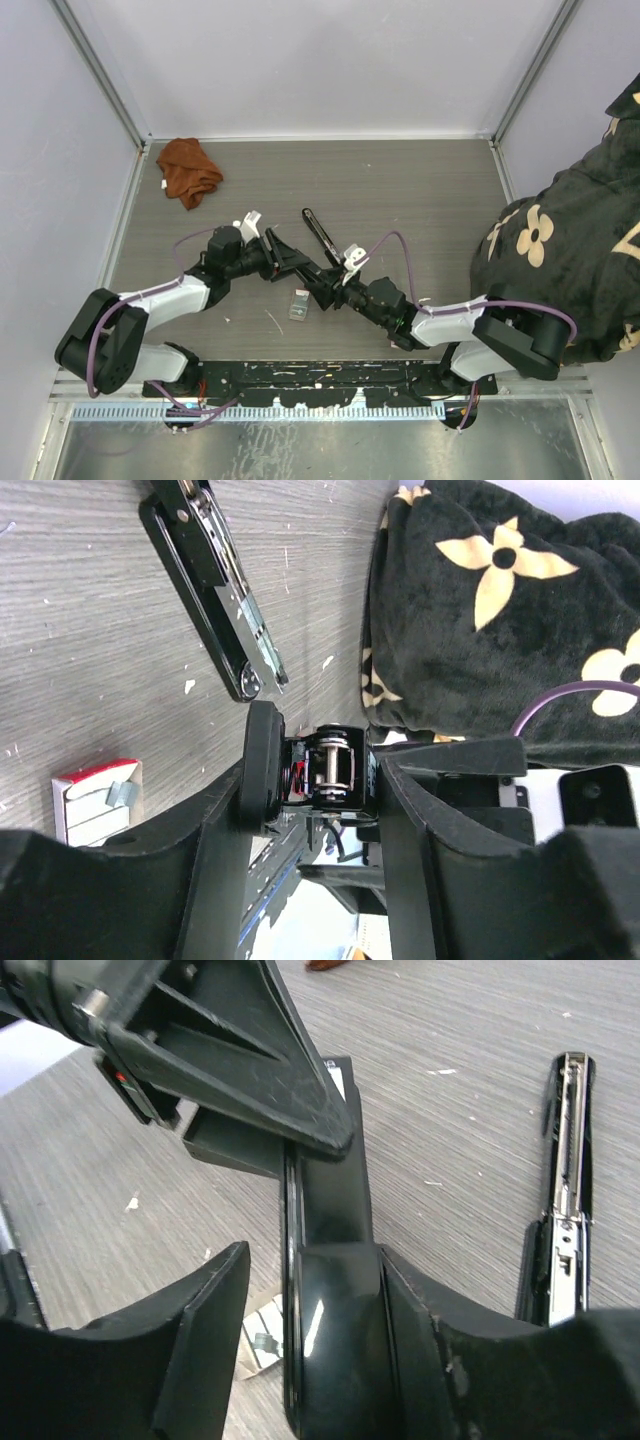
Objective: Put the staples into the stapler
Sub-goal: Close the stapler at the center of the board, then place the stapler at the center of the board.
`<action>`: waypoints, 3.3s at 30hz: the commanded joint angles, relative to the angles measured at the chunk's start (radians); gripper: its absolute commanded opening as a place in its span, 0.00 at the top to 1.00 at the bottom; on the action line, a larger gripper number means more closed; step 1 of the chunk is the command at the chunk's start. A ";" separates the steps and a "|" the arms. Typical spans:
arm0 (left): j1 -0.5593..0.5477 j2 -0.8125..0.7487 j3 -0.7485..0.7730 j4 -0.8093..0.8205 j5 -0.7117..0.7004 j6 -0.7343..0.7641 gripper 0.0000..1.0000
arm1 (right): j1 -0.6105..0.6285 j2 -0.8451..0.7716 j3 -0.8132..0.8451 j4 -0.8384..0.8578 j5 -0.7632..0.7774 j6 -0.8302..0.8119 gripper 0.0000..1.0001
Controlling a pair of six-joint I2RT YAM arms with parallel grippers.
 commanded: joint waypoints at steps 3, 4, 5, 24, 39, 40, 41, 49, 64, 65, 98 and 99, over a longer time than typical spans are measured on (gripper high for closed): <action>-0.005 -0.116 -0.001 0.097 -0.006 0.010 1.00 | 0.013 -0.153 0.024 -0.043 -0.039 0.028 0.38; -0.001 -0.121 -0.002 0.092 -0.008 0.015 1.00 | 0.012 -0.174 0.019 -0.053 -0.047 0.028 0.37; 0.002 -0.128 -0.004 0.087 -0.010 0.017 1.00 | 0.010 -0.198 0.016 -0.067 -0.055 0.034 0.35; 0.080 -0.342 0.007 -0.021 0.139 0.257 1.00 | -0.309 -0.402 0.219 -0.635 -0.654 0.268 0.00; 0.080 -0.401 0.029 0.130 0.354 0.203 1.00 | -0.305 -0.235 0.274 -0.561 -1.026 0.295 0.03; 0.079 -0.403 0.029 0.130 0.353 0.202 1.00 | -0.303 -0.224 0.273 -0.540 -1.052 0.312 0.04; 0.080 -0.405 0.030 0.130 0.351 0.203 1.00 | -0.300 -0.213 0.272 -0.521 -1.070 0.330 0.05; 0.079 -0.415 0.026 0.124 0.344 0.202 1.00 | -0.291 -0.155 0.282 -0.478 -1.061 0.388 0.99; 0.080 -0.433 0.049 0.011 0.317 0.268 1.00 | -0.292 -0.125 0.280 -0.384 -1.041 0.452 0.00; 0.080 -0.436 0.056 -0.014 0.313 0.279 1.00 | -0.293 -0.130 0.281 -0.395 -1.030 0.443 0.00; 0.505 -0.147 0.290 -0.796 0.010 0.511 1.00 | -0.424 -0.492 0.268 -1.023 -0.307 0.140 0.00; 0.513 -0.124 0.301 -0.803 -0.011 0.526 1.00 | -0.423 -0.499 0.268 -1.042 -0.269 0.140 0.00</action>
